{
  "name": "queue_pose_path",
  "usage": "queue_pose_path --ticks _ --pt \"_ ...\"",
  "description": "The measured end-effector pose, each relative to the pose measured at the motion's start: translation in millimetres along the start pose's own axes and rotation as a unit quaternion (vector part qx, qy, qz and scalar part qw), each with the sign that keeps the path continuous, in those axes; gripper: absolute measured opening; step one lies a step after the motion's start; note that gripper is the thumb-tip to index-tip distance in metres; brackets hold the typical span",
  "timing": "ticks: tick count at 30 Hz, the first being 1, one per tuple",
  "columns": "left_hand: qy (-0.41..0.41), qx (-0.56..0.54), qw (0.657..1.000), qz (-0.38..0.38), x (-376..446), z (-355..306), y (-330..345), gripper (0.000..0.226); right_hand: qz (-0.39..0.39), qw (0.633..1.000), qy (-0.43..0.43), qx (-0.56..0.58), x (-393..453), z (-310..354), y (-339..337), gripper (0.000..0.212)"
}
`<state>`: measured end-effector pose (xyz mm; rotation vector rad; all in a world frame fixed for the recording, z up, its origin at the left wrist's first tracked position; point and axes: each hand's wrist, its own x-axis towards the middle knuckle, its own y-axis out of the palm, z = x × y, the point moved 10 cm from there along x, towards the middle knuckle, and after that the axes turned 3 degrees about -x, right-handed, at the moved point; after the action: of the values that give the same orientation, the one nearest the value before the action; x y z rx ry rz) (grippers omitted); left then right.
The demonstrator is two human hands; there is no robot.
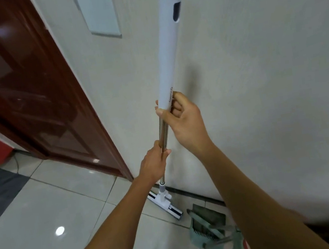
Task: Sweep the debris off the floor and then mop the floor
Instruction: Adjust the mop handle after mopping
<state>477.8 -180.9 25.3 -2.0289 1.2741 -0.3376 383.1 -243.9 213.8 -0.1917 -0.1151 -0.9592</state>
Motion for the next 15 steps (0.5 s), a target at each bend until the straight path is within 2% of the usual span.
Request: queue_pose_path --ticks 6,9,14,15 --pt "0.014 -0.012 1.000 0.010 27.8 -12.9 10.0 0.028 -0.067 0.997 -0.013 -0.045 16.4 3.0 -11.3 0.026" --pt "0.016 -0.015 0.999 0.024 41.1 -12.7 16.5 0.030 -0.100 0.985 -0.015 -0.137 27.0 -0.6 -21.4 0.014" --pt "0.020 -0.024 0.999 0.018 55.9 -11.3 11.1 0.021 -0.151 0.958 -0.049 -0.239 33.7 3.3 -23.3 0.013" --pt "0.018 -0.036 0.999 0.014 58.7 -10.0 8.9 0.020 -0.159 0.955 -0.047 -0.244 34.3 2.9 -22.7 0.019"
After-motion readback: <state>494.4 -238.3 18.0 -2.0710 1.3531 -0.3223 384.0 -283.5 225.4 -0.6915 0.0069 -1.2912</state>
